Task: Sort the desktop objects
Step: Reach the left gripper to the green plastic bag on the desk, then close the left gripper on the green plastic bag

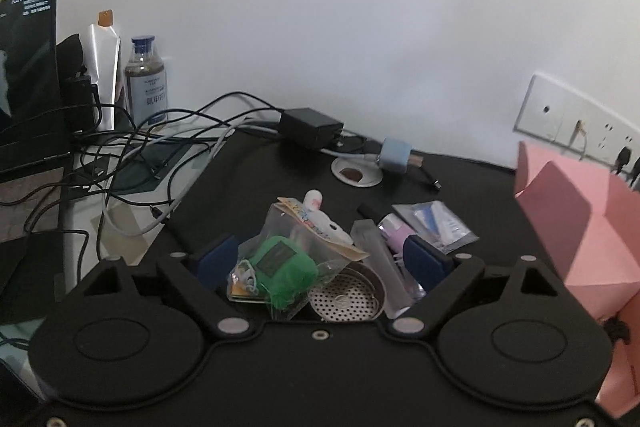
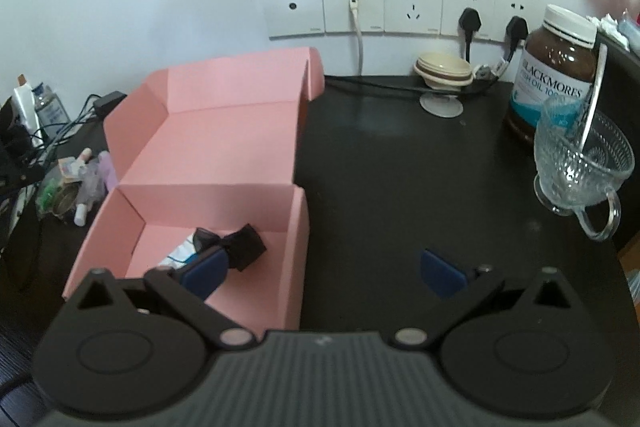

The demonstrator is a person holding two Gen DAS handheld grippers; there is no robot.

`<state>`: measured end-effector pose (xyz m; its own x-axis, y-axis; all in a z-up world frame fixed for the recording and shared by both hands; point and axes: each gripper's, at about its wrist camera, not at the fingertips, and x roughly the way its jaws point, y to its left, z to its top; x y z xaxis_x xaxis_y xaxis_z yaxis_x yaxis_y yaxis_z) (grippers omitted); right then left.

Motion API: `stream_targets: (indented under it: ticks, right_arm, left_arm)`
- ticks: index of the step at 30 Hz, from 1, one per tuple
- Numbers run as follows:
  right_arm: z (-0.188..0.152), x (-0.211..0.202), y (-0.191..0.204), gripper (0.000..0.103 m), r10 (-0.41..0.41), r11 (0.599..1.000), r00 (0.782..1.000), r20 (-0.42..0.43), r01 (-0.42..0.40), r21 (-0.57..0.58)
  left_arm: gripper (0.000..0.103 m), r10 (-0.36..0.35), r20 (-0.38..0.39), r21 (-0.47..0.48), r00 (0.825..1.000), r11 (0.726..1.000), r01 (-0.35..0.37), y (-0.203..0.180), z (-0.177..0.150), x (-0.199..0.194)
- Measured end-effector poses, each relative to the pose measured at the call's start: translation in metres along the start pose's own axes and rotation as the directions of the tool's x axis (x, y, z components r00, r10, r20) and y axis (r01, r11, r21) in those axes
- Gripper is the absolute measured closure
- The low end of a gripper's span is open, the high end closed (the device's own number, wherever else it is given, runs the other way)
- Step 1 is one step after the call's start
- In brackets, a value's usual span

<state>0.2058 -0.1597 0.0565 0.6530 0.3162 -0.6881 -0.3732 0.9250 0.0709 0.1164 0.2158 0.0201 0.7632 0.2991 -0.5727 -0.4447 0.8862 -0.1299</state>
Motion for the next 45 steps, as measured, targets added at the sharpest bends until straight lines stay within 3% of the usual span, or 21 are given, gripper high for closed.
stream_targets:
  ticks: [9, 16, 18, 21, 33, 35, 45]
  right_arm:
    - [0.004, 0.012, 0.009, 0.001, 0.022, 0.999, 0.999, -0.027, -0.023, -0.033]
    - [0.006, 0.017, 0.018, 0.001, 0.036, 0.997, 0.999, -0.038, -0.039, -0.066]
    - [0.006, 0.018, 0.019, 0.001, 0.037, 0.997, 0.998, -0.044, -0.04, -0.068]
    - [0.006, 0.02, 0.018, 0.001, 0.037, 0.997, 0.998, -0.052, -0.04, -0.064]
    - [0.008, 0.023, 0.022, 0.001, 0.044, 0.997, 0.998, -0.055, -0.047, -0.055]
    - [0.008, 0.023, 0.023, 0.001, 0.047, 0.997, 0.997, -0.053, -0.05, -0.054]
    - [0.007, 0.021, 0.026, 0.001, 0.061, 0.997, 0.997, -0.048, -0.064, -0.049]
  left_arm:
    - [0.013, 0.047, -0.019, -0.061, 0.999, 0.997, -0.048, 0.004, 0.003, 0.022]
    - [0.026, 0.057, -0.052, -0.086, 0.997, 0.994, -0.061, 0.012, -0.003, 0.031]
    - [0.036, 0.058, -0.053, -0.082, 0.997, 0.995, -0.062, 0.012, -0.004, 0.031]
    - [0.037, 0.05, -0.046, -0.08, 0.998, 0.995, -0.054, 0.014, -0.006, 0.028]
    - [0.054, 0.032, -0.023, -0.08, 0.999, 0.996, -0.034, 0.018, -0.012, 0.013]
    - [0.062, 0.023, -0.014, -0.074, 1.0, 0.997, -0.024, 0.018, -0.013, 0.008]
    - [0.065, -0.003, -0.004, -0.057, 1.0, 0.998, 0.002, 0.015, -0.02, -0.008]
